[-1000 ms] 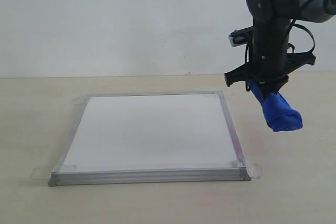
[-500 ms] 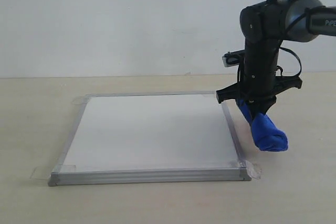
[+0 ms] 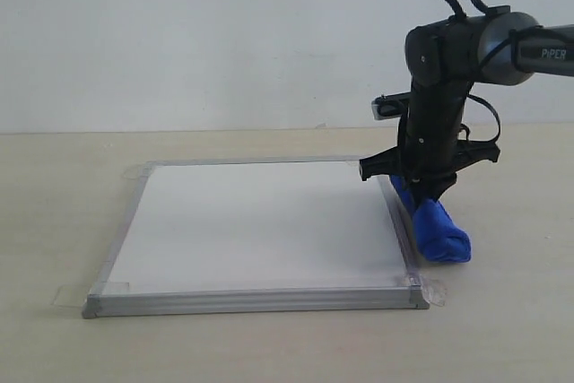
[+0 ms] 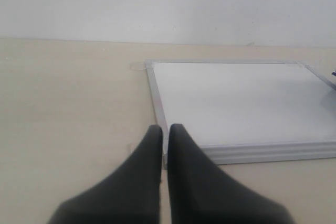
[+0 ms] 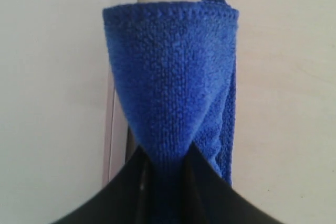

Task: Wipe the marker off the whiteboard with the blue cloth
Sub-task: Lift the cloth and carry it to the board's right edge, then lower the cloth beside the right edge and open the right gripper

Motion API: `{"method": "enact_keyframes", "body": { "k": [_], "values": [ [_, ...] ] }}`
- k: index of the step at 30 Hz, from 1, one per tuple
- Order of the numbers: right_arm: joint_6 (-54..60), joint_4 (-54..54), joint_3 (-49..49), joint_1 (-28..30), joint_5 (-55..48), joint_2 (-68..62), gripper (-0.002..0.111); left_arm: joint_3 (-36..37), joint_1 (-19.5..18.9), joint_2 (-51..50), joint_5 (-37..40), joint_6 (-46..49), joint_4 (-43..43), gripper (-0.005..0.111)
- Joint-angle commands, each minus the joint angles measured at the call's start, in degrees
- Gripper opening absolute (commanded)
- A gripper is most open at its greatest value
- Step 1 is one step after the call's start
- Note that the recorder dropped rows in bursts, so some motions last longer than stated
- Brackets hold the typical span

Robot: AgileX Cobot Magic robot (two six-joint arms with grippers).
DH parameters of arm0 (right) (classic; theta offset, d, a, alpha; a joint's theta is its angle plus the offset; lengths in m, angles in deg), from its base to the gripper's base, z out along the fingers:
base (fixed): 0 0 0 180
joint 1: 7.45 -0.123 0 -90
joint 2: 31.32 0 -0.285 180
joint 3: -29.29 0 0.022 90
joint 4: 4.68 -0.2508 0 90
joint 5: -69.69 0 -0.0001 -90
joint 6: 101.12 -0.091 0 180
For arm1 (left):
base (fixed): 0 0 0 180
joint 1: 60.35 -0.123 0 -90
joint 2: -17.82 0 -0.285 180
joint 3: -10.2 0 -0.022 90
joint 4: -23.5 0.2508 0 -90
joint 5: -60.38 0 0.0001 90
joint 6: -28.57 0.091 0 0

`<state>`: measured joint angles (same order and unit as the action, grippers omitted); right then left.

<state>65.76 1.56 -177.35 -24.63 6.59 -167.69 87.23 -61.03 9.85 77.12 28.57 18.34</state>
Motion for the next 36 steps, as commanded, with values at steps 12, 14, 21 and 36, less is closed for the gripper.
{"method": "enact_keyframes", "body": {
  "k": [12, 14, 21, 36],
  "values": [
    [-3.28, 0.68, -0.09, -0.08, 1.37, -0.07, 0.000, 0.19, 0.13, 0.18, -0.22, 0.00, 0.03, 0.004],
    [-3.38, 0.68, -0.09, -0.08, 1.36, -0.07, 0.000, 0.19, 0.13, 0.18, -0.22, 0.00, 0.03, 0.004],
    [-3.94, 0.68, -0.09, -0.08, 1.25, -0.07, 0.000, 0.19, 0.13, 0.18, -0.22, 0.00, 0.03, 0.004],
    [-4.82, 2.22, -0.09, 0.02, 1.05, -0.86, 0.000, 0.19, 0.13, 0.18, -0.22, 0.00, 0.03, 0.004]
  ]
}}
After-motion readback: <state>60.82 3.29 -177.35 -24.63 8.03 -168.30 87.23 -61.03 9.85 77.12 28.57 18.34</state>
